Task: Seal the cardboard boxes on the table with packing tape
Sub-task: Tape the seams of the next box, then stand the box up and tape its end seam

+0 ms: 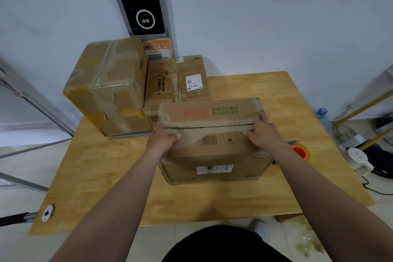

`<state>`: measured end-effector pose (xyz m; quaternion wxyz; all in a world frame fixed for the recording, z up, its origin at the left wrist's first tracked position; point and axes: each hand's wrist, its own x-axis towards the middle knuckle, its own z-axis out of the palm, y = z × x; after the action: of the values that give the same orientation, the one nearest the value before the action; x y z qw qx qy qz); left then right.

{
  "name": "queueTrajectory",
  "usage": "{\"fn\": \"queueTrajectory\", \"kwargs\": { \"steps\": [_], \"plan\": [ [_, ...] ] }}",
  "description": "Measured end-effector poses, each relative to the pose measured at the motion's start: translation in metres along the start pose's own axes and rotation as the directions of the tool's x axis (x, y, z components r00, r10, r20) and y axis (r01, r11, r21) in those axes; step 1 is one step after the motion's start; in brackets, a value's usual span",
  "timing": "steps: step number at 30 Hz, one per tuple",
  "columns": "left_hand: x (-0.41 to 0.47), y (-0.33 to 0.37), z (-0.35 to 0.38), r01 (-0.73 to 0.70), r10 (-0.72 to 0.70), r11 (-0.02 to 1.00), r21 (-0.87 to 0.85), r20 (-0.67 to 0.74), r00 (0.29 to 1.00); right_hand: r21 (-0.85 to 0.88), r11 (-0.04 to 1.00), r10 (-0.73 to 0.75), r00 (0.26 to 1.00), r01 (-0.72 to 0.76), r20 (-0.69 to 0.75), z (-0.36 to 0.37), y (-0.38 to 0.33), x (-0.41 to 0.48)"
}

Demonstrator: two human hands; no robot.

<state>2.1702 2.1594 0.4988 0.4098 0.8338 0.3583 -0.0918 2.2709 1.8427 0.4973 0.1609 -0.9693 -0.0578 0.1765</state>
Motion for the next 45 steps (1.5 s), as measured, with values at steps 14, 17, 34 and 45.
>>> {"fn": "queueTrajectory", "kwargs": {
  "steps": [14, 17, 34, 45],
  "plan": [
    [-0.103, 0.043, 0.106, -0.425, 0.415, 0.765, 0.484, 0.134, 0.900, -0.006, 0.976, -0.215, 0.975, 0.216, 0.062, -0.017, 0.042, -0.047],
    [-0.137, 0.050, 0.137, -0.414, 0.328, 0.759, 0.503, 0.255, 0.910, -0.021, 0.949, -0.312, 0.948, 0.314, 0.072, -0.013, 0.059, -0.079],
    [-0.276, 0.002, 0.160, -0.538, 0.365, 0.732, 0.418, 0.427, 0.828, -0.128, 0.880, -0.398, 0.856, 0.458, 0.330, -0.014, 0.141, -0.199],
    [-0.241, 0.010, 0.160, -0.547, 0.444, 0.757, 0.358, 0.334, 0.832, 0.070, 0.941, -0.338, 0.922, 0.330, 0.188, -0.003, 0.144, -0.189]
  ]
}}
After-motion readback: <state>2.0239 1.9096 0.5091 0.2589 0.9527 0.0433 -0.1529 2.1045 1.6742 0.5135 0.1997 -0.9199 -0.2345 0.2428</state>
